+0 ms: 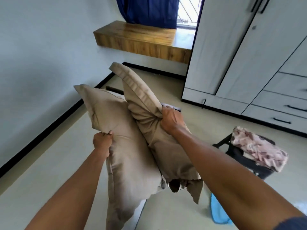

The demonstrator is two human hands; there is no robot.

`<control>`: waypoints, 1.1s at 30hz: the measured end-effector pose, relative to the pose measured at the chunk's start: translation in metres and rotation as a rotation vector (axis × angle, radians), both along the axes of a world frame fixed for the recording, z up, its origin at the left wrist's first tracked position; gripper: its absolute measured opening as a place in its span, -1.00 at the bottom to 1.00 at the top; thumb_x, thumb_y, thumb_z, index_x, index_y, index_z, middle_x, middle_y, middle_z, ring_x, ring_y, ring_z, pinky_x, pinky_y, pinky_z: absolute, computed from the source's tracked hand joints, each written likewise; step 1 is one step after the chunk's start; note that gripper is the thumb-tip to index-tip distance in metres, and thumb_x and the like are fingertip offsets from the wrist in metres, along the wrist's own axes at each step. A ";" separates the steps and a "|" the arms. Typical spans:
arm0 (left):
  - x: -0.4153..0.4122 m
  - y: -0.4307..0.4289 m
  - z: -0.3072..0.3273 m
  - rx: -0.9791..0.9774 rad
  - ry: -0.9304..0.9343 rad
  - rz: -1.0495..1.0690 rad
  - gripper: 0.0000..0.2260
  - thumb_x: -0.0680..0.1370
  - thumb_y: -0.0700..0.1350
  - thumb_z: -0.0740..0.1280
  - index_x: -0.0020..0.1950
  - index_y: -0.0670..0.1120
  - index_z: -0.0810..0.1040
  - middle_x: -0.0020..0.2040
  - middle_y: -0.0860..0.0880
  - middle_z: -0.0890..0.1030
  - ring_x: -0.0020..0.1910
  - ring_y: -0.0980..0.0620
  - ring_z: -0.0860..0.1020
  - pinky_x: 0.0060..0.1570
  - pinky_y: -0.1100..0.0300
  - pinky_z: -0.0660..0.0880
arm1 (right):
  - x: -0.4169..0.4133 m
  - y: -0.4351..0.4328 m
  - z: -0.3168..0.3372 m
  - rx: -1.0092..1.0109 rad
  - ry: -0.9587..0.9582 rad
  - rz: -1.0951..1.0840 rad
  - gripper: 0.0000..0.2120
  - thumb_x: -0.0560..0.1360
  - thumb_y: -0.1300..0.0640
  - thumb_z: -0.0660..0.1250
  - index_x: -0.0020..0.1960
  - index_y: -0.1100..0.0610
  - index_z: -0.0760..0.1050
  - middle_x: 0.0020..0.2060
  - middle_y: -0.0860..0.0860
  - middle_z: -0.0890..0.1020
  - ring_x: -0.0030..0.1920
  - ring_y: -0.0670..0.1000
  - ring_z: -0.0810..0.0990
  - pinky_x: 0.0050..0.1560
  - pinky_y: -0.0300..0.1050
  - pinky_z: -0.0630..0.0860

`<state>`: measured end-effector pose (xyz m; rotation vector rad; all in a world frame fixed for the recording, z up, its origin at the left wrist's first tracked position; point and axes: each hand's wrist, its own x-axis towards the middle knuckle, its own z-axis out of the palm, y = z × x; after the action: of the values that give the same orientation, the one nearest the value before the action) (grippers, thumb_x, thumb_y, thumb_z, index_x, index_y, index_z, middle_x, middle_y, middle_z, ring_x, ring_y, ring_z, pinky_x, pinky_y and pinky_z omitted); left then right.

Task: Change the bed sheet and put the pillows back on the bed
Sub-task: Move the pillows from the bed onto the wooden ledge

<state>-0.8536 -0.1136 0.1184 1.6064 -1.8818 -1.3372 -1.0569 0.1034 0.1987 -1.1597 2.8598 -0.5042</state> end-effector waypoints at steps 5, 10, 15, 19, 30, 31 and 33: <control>-0.126 -0.010 0.020 0.045 0.094 0.052 -0.68 0.54 -0.03 0.44 -0.04 -0.32 0.64 -0.02 -0.29 0.68 0.03 -0.26 0.63 0.13 -0.06 0.57 | -0.109 -0.003 0.034 0.027 0.083 -0.047 -0.75 0.50 0.23 0.23 0.16 0.15 0.50 0.09 0.10 0.61 0.01 0.26 0.64 -0.16 -0.05 0.36; -0.240 -0.042 0.021 0.087 0.172 0.055 -0.75 0.56 -0.07 0.44 -0.06 -0.28 0.61 -0.04 -0.25 0.66 -0.04 -0.21 0.62 -0.07 0.10 0.49 | -0.224 -0.036 0.035 0.056 0.146 -0.076 -0.79 0.51 0.22 0.24 0.13 0.15 0.48 0.06 0.09 0.59 0.01 0.25 0.64 -0.16 -0.04 0.35; -0.361 -0.093 0.007 0.103 0.193 0.077 -0.78 0.57 -0.08 0.44 0.01 -0.26 0.60 -0.07 -0.19 0.61 -0.10 -0.14 0.55 -0.11 0.12 0.41 | -0.347 -0.096 0.032 0.065 0.188 -0.027 -0.79 0.52 0.16 0.25 0.14 0.14 0.48 0.06 0.09 0.60 -0.02 0.25 0.65 -0.16 -0.03 0.40; -0.448 -0.134 0.016 0.116 0.181 0.108 -0.73 0.55 -0.08 0.45 0.08 -0.28 0.62 0.03 -0.21 0.65 0.04 -0.22 0.60 0.03 0.04 0.53 | -0.431 -0.138 0.046 0.069 0.212 -0.005 -0.80 0.52 0.14 0.25 0.13 0.12 0.49 0.03 0.07 0.61 -0.04 0.23 0.65 -0.14 -0.02 0.44; -0.654 -0.237 0.040 0.199 0.369 0.371 -0.84 0.58 -0.13 0.43 -0.06 -0.19 0.52 -0.09 -0.15 0.57 -0.24 -0.06 0.47 -0.16 0.10 0.43 | -0.670 -0.275 0.073 0.017 0.224 0.148 -0.75 0.49 0.12 0.31 0.16 0.12 0.50 0.10 0.07 0.63 0.06 0.23 0.66 -0.11 -0.04 0.42; -0.676 -0.246 0.040 0.206 0.398 0.407 -0.86 0.58 -0.15 0.43 -0.07 -0.18 0.52 -0.06 -0.16 0.58 -0.22 -0.07 0.48 -0.15 0.10 0.44 | -0.695 -0.292 0.077 -0.012 0.220 0.173 -0.75 0.50 0.12 0.32 0.17 0.12 0.50 0.09 0.08 0.63 0.06 0.23 0.65 -0.08 -0.02 0.46; -0.713 -0.264 0.049 0.196 0.471 0.502 -0.89 0.57 -0.18 0.44 -0.02 -0.16 0.52 -0.03 -0.15 0.58 -0.16 -0.08 0.50 -0.08 0.10 0.45 | -0.739 -0.325 0.090 -0.049 0.213 0.230 -0.74 0.52 0.13 0.31 0.20 0.13 0.50 0.11 0.10 0.64 0.08 0.24 0.65 -0.02 0.00 0.52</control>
<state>-1.5666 -0.3776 0.1674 1.5360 -1.0202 -1.5220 -1.7961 -0.2218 0.2885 -1.6171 2.8414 -0.4679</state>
